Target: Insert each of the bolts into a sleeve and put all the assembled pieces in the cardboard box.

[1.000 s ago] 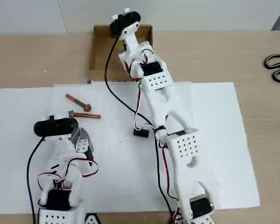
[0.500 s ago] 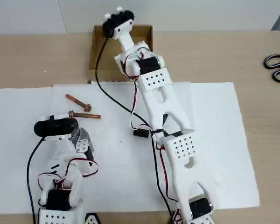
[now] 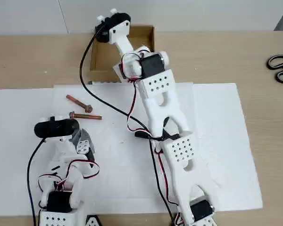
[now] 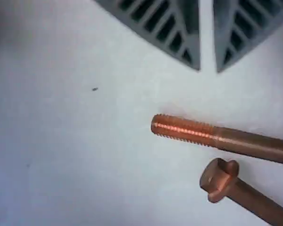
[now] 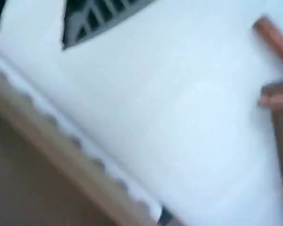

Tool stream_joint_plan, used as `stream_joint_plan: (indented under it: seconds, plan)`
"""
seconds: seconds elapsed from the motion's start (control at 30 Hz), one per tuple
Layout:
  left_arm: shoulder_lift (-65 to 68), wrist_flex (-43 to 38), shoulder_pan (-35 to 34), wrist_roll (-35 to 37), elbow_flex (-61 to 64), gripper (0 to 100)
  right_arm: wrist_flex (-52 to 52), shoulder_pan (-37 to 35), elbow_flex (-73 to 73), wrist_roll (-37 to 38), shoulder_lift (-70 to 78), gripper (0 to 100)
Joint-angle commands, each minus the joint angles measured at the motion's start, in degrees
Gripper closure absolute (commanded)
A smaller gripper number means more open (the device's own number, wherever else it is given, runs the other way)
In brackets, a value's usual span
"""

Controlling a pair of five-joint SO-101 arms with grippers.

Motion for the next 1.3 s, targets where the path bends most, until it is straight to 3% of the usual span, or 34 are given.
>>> stream_joint_plan:
  seconds: [0.0,0.33,0.7,0.83,1.07,1.27]
  plan:
    - [-0.62,0.35,-0.35,-0.09,-0.22,99,2.95,-0.13,-3.96,-1.85,-1.71,92.2]
    - [-0.62,0.35,-0.35,-0.09,-0.22,99,4.44,-0.4,0.53,-5.36,-5.49,92.3]
    - [-0.62,0.35,-0.35,0.0,-0.22,99,3.47,-2.77,52.48,-4.84,-36.88,92.0]
    - [-0.62,0.35,-0.35,0.0,-0.22,99,3.47,-4.09,61.19,1.67,-41.54,92.0]
    - [-0.62,0.35,-0.35,0.0,-0.22,99,3.65,-3.12,69.63,20.22,-43.03,91.7]
    - [-0.62,0.53,-0.35,0.0,-0.22,99,3.38,-3.21,71.21,27.6,-42.59,81.4]
